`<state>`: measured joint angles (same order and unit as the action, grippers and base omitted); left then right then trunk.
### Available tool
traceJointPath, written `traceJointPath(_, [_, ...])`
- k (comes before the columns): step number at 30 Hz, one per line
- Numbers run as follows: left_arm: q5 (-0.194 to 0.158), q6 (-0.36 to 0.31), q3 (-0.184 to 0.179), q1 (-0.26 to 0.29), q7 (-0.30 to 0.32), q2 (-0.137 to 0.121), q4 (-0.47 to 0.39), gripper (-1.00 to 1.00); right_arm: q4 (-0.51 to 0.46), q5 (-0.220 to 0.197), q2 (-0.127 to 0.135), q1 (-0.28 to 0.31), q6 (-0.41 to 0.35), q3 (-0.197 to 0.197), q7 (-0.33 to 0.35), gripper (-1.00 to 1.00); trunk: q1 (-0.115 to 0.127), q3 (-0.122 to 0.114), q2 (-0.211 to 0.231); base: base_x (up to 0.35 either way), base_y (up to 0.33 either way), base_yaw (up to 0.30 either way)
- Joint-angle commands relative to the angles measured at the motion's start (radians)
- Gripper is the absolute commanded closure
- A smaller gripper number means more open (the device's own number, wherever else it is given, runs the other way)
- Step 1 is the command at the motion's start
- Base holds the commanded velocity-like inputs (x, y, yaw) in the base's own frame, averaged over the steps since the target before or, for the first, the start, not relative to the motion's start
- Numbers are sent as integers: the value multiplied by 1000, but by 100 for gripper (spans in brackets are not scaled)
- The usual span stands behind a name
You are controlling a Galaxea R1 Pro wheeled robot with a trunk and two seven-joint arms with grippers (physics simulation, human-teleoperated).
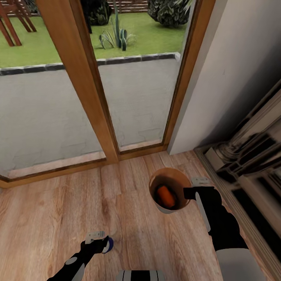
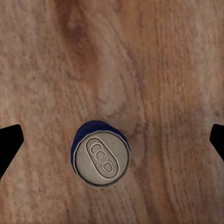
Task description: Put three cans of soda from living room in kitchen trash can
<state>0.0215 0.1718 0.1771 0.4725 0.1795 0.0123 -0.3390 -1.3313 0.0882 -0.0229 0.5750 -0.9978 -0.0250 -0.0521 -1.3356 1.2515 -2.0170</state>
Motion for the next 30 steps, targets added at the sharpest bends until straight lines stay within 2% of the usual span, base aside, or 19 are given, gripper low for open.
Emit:
traceJointPath(1, [0, 0, 0, 0, 0, 0, 0, -100, 0, -13, 0, 0, 1, 0, 5, 100, 0, 0, 0, 21, 0, 0])
traceJointPath(10, [0, 0, 1, 0, 0, -1, 0, -100, 0, -13, 0, 0, 1, 0, 5, 100, 0, 1, 0, 21, 0, 0])
traceJointPath(27, [0, 0, 1, 0, 0, -2, 0, -100, 1, -13, 0, 0, 1, 0, 5, 100, 0, 24, 0, 1, 0, 0])
traceJointPath(30, [0, 0, 1, 0, 0, -2, 0, -100, 1, -13, 0, 0, 1, 0, 5, 100, -11, 34, -21, 0, 0, 0])
